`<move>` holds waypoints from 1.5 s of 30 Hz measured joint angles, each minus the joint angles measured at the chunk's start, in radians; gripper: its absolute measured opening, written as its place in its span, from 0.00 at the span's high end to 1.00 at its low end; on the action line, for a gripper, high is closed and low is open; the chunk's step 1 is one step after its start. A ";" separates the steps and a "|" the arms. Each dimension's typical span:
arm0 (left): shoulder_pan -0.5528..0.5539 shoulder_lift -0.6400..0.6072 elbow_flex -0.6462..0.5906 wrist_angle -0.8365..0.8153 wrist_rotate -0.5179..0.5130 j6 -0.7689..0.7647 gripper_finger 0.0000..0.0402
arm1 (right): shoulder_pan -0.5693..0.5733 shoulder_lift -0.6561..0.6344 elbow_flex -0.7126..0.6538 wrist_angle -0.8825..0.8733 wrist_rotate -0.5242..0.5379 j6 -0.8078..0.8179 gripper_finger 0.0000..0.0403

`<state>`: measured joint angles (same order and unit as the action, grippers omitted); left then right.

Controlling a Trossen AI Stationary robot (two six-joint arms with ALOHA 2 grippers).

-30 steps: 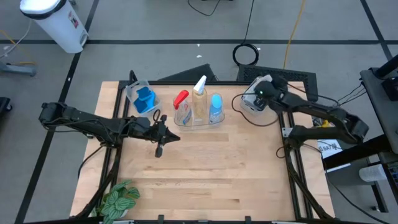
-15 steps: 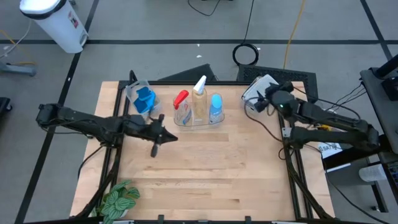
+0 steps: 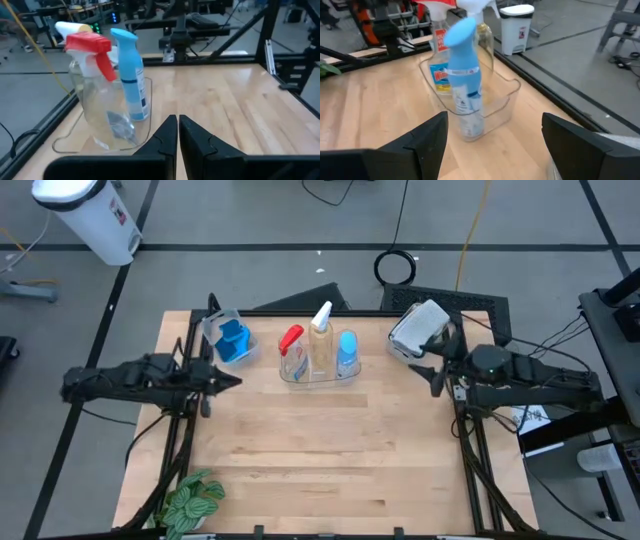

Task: Pick & Place Kitchen Items
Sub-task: Return to Home Position

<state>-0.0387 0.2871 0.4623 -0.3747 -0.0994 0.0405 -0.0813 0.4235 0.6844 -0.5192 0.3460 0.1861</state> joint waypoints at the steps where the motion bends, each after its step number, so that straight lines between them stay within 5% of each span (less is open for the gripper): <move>1: 0.000 -0.022 -0.015 0.002 -0.005 -0.008 0.95 | 0.007 -0.018 -0.021 0.008 0.012 0.005 0.28; 15: 0.000 -0.180 -0.326 0.268 -0.015 -0.049 0.95 | 0.044 -0.209 -0.410 0.471 0.045 -0.079 0.28; 25: 0.000 -0.185 -0.349 0.282 -0.017 -0.088 0.95 | 0.044 -0.232 -0.595 0.668 0.045 -0.123 0.29; 33: 0.000 -0.185 -0.349 0.282 -0.008 -0.106 0.95 | 0.044 -0.233 -0.665 0.837 0.044 -0.212 0.29; 40: 0.000 -0.185 -0.440 0.445 -0.014 -0.078 0.95 | 0.044 -0.226 -0.666 0.829 0.045 -0.233 0.29; 45: 0.000 -0.170 -0.446 0.420 -0.015 -0.077 0.95 | 0.044 -0.226 -0.667 0.829 0.045 -0.231 0.29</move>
<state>-0.0387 0.1171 0.0158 0.0448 -0.1143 -0.0362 -0.0372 0.1974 0.0174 0.3097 0.3908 -0.0444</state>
